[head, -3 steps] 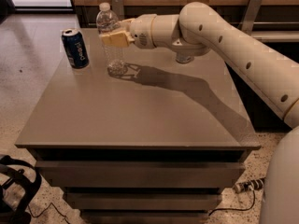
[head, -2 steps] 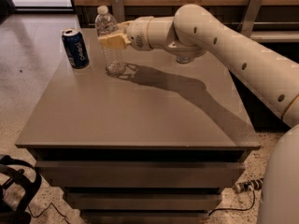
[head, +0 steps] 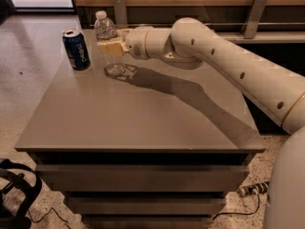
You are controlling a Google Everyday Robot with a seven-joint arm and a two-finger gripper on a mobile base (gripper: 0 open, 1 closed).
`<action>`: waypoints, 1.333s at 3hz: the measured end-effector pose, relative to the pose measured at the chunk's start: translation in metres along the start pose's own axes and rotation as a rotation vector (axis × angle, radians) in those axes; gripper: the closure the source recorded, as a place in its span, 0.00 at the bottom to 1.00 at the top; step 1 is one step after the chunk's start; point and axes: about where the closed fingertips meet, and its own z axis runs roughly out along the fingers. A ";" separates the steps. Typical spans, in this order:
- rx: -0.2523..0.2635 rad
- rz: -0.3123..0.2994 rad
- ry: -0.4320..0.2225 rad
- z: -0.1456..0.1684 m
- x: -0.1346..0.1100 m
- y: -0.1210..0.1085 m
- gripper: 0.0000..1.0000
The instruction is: Move water bottle near pepsi can
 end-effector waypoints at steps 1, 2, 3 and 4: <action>0.000 0.000 0.000 0.000 -0.002 0.000 0.83; 0.000 0.000 0.000 0.000 -0.003 0.000 0.59; 0.000 0.000 0.000 0.000 -0.003 0.000 0.38; -0.005 0.000 0.000 0.002 -0.003 0.002 0.13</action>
Offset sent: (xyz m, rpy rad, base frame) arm 0.0000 0.0001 0.0020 0.0000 0.0000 0.0002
